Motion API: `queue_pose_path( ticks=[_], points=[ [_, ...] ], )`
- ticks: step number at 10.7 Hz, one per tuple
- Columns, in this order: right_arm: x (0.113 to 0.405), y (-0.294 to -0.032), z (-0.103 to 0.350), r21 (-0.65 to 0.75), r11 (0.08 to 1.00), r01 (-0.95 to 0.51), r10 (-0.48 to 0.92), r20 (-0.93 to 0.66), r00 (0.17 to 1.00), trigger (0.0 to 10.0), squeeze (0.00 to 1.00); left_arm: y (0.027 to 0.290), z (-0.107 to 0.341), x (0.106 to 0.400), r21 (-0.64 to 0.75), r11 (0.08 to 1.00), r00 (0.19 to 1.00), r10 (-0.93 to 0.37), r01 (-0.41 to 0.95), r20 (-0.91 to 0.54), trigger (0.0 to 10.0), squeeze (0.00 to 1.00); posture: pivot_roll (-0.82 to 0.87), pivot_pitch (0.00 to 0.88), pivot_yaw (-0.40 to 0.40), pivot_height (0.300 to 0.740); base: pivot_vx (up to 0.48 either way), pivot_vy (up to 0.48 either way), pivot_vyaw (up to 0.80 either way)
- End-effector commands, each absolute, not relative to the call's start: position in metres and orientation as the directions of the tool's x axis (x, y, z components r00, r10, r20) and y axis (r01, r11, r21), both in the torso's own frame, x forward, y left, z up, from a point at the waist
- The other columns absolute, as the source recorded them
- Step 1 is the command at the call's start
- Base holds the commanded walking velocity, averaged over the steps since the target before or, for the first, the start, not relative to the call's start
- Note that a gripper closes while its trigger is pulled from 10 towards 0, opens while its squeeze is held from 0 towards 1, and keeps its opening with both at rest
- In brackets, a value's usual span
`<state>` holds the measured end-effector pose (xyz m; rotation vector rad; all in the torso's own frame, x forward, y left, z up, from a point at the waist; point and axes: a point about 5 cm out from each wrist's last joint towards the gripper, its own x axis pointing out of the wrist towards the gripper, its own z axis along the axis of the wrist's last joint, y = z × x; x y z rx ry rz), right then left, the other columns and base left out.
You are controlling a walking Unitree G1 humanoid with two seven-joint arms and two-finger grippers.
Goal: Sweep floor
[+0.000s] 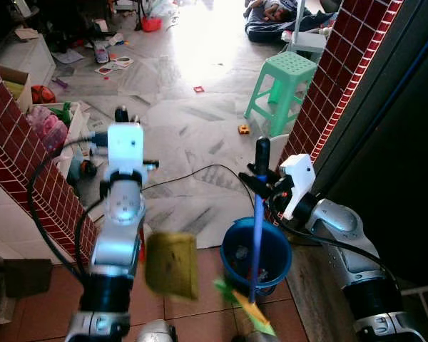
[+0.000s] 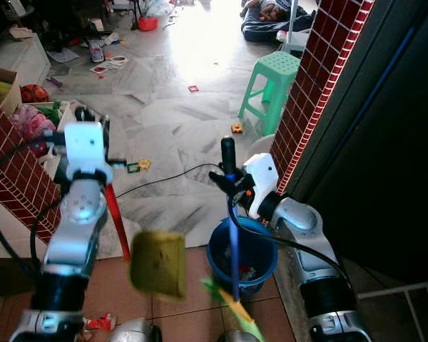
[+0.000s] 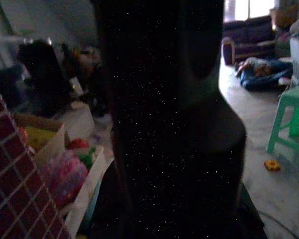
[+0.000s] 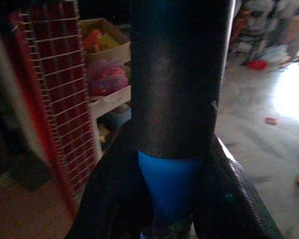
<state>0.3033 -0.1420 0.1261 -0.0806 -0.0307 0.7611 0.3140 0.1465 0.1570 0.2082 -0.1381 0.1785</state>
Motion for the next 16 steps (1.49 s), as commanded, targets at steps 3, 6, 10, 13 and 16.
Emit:
queue_pose_path(
  ticks=[3,6,10,13,16],
  points=[
    [0.314,-0.148,0.152,-0.246,0.775,-0.582,0.618,0.107,0.779,10.0,0.00,0.141,0.161,0.313,0.197,0.958,0.968,0.171,-0.207,0.182,10.0,0.00,-0.04,0.000,-0.029,0.740,0.000,0.000,0.00],
    [0.316,-0.150,0.151,-0.237,0.801,-0.549,0.586,0.121,0.802,10.0,0.00,0.135,0.154,0.314,0.083,0.982,0.983,0.159,-0.167,0.091,10.0,0.00,-0.04,0.000,-0.027,0.740,0.000,0.000,0.00],
    [0.288,-0.126,0.128,-0.047,0.724,-0.688,0.690,0.063,0.721,10.0,0.00,0.129,0.144,0.307,-0.071,0.991,0.993,0.115,-0.113,0.020,10.0,0.00,-0.04,0.000,-0.027,0.740,0.000,0.000,0.00],
    [0.289,-0.127,0.127,-0.012,0.841,-0.542,0.540,0.094,0.836,10.0,0.00,0.124,0.141,0.305,-0.056,0.996,0.998,0.066,-0.065,0.018,10.0,0.00,-0.04,0.000,-0.026,0.740,0.000,0.000,0.00],
    [0.295,-0.137,0.131,0.047,0.908,-0.415,0.409,0.102,0.907,10.0,0.00,0.117,0.146,0.302,-0.026,0.999,0.999,0.031,-0.030,0.041,10.0,0.00,-0.03,0.016,-0.033,0.740,0.000,0.000,0.00]
  ],
)
